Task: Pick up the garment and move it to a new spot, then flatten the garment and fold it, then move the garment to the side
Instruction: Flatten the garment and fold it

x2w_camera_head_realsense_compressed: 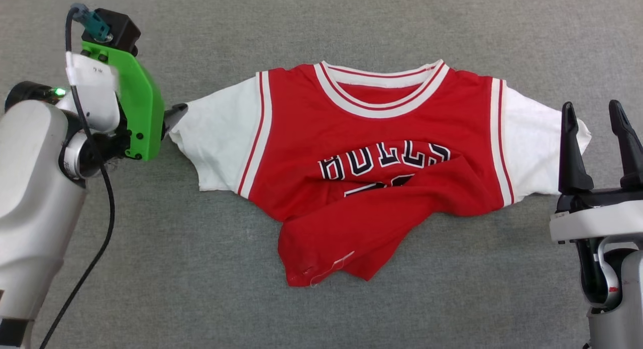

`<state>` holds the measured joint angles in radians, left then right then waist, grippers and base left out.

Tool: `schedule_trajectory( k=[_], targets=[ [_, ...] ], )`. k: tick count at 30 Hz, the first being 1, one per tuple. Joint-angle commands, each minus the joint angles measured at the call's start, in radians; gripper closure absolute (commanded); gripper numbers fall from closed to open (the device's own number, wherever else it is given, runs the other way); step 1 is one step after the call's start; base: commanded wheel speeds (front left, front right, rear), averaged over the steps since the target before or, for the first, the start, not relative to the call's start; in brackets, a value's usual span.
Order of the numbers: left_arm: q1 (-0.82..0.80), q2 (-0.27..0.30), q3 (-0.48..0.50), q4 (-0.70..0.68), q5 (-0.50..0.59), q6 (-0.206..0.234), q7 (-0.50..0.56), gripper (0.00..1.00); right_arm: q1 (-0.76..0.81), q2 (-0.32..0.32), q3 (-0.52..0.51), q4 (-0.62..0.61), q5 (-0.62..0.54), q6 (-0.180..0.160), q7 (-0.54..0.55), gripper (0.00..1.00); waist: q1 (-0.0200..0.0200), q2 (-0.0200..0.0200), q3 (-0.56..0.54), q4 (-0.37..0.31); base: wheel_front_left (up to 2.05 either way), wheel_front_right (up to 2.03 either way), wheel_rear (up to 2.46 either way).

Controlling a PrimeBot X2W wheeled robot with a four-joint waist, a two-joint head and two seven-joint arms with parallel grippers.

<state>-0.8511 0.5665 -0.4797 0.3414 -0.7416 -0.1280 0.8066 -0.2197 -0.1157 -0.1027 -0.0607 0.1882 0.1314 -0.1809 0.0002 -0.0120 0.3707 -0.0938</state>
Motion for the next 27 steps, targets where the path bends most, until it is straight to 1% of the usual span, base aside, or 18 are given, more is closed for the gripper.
schedule_trajectory(
  k=[1,5,8,13,17,19,20,21,27],
  targets=[
    [-0.026,0.015,-0.008,0.015,-0.014,-0.003,0.027,0.0,-0.021,0.003,0.002,0.006,-0.008,-0.001,-0.01,0.0,-0.0002,0.012,0.042,-0.035,0.0,0.0,0.0],
    [-0.046,0.026,-0.028,0.058,-0.024,-0.003,0.066,0.0,-0.031,0.01,0.004,0.02,-0.008,-0.001,-0.018,0.0,-0.0002,0.012,0.057,-0.042,0.0,0.0,0.0],
    [-0.049,0.033,-0.044,0.087,-0.011,-0.003,0.053,0.0,-0.037,0.015,0.004,0.026,-0.004,-0.001,-0.021,0.0,-0.0002,0.012,0.064,-0.046,0.0,0.0,0.0],
    [-0.037,0.028,-0.077,0.144,0.002,-0.003,0.028,0.0,-0.038,0.022,-0.011,0.037,-0.002,-0.001,-0.029,0.0,-0.0002,0.012,0.064,-0.05,0.0,0.0,0.0],
    [-0.026,0.033,-0.124,0.162,0.008,-0.003,0.024,0.0,-0.039,0.023,-0.009,0.039,-0.006,-0.001,-0.031,0.0,-0.0002,0.012,0.065,-0.053,0.0,0.0,0.0],
    [-0.023,0.03,-0.133,0.174,-0.001,-0.003,0.012,0.0,-0.04,0.022,-0.008,0.037,-0.008,-0.001,-0.03,0.0,-0.0002,0.012,0.065,-0.054,0.0,0.0,0.0],
    [-0.022,0.027,-0.134,0.18,-0.006,-0.003,0.002,0.35,-0.041,0.021,-0.008,0.037,-0.008,-0.001,-0.03,0.0,-0.0002,0.012,0.065,-0.054,0.0,0.0,0.0],
    [-0.022,0.023,-0.137,0.185,-0.014,-0.003,-0.009,1.0,-0.043,0.021,-0.008,0.036,-0.009,-0.001,-0.029,0.0,-0.0002,0.012,0.066,-0.055,0.0,0.0,0.0],
    [-0.032,0.013,-0.144,0.22,-0.026,-0.003,-0.104,1.0,-0.04,0.018,-0.007,0.038,-0.023,-0.001,-0.025,0.0,-0.0002,0.012,0.057,-0.052,0.0,0.0,0.0]
  ],
)
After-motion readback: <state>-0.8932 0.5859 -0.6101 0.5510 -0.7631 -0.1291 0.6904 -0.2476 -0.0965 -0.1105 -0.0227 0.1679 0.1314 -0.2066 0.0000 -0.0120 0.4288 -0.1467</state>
